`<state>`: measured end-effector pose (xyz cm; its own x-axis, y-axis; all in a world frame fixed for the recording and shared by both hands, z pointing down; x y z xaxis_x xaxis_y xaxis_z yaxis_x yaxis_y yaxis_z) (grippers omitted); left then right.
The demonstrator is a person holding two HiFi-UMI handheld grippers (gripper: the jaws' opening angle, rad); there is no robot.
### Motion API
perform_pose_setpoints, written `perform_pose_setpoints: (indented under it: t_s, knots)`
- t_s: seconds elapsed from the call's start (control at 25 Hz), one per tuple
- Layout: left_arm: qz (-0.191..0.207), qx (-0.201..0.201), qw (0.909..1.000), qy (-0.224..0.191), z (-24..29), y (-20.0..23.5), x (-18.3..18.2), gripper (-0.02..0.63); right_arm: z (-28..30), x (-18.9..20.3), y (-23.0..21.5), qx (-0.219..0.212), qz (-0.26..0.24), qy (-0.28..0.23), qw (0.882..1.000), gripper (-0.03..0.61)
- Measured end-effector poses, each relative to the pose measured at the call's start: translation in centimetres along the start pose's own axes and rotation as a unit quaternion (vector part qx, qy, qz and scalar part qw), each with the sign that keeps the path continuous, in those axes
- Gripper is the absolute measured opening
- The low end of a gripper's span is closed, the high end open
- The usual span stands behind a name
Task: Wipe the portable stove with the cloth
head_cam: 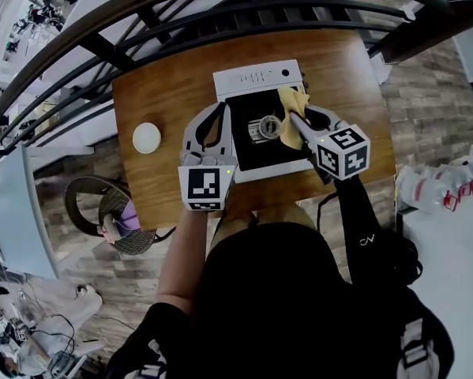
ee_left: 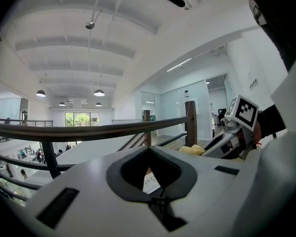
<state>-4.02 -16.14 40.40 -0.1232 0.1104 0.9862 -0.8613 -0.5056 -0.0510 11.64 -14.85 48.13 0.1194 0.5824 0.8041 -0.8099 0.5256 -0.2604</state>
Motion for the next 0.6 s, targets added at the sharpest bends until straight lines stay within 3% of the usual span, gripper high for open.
perform_pose_setpoints:
  t_s: [0.36, 0.48, 0.6]
  knots:
    - [0.025, -0.001, 0.9997, 0.002, -5.1, 2.0, 0.8, 0.006, 2.8, 0.3, 15.5, -0.12, -0.013, -0.002, 0.993, 0.078]
    - [0.032, 0.005, 0.9994, 0.007, -6.7, 2.0, 1.6, 0.006, 4.2, 2.8, 18.1, -0.13, -0.008, 0.024, 0.991, 0.078]
    - [0.028, 0.011, 0.9994, 0.017, -7.4, 1.6, 2.8, 0.006, 5.5, 5.1, 18.0, -0.113, -0.005, 0.051, 0.992, 0.078]
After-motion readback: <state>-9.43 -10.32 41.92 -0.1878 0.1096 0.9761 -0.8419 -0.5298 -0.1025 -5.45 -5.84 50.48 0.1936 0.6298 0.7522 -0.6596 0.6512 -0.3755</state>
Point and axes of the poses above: the fingertips, and each gripper's own axes: z forward along the fingers, y to its left, x out of its underside, the point moved 1 cm from there along -z, backward along the fingers
